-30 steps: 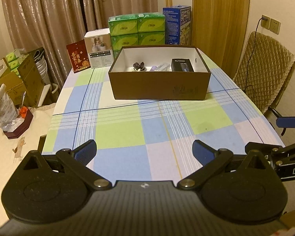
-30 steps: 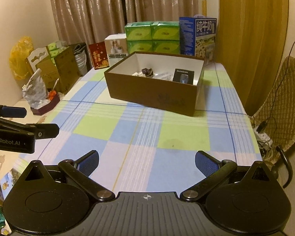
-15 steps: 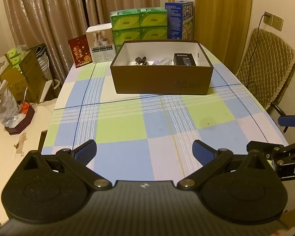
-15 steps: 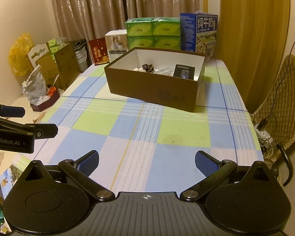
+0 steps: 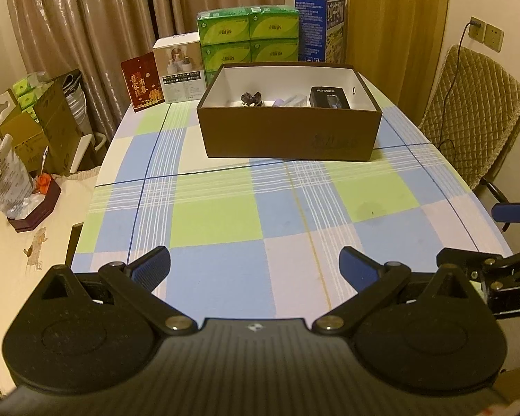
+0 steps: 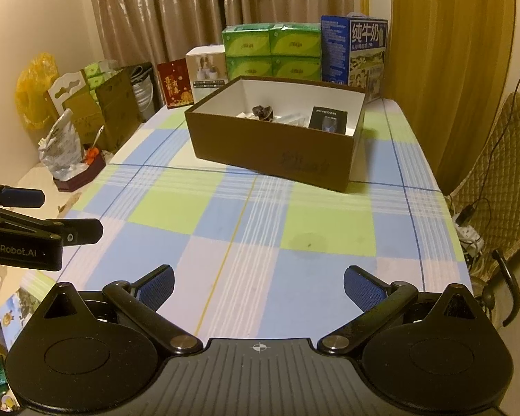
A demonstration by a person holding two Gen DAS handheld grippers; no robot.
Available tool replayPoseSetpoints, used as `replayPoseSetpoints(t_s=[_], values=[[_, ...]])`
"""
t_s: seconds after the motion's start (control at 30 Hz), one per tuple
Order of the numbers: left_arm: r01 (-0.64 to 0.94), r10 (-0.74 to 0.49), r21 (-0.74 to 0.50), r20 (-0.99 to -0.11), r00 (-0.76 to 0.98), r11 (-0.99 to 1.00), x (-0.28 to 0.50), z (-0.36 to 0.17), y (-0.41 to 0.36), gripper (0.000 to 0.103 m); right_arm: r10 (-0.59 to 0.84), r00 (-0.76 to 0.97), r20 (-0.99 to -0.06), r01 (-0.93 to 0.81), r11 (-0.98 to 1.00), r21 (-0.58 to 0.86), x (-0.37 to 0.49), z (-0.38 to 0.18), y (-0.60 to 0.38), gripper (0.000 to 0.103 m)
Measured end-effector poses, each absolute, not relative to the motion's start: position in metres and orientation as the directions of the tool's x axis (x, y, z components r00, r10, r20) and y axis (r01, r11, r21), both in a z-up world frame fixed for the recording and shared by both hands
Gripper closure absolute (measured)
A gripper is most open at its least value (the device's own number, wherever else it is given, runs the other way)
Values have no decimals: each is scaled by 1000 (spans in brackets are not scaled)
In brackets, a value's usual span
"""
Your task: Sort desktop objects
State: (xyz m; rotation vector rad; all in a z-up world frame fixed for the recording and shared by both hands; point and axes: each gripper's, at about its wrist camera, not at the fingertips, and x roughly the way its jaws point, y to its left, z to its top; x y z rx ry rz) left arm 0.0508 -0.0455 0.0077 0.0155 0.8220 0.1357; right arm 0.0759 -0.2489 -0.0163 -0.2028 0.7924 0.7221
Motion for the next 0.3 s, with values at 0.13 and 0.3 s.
replayPoseSetpoints(t_s=[0.13, 0.3], values=[[-115, 126, 65, -729, 673, 991, 54, 7, -44, 1, 515, 475, -714, -660, 745, 98, 80, -17, -245, 2], [-122, 136, 72, -728, 672, 990, 60, 6, -41, 1, 514, 473, -716, -660, 744, 98, 84, -18, -242, 2]])
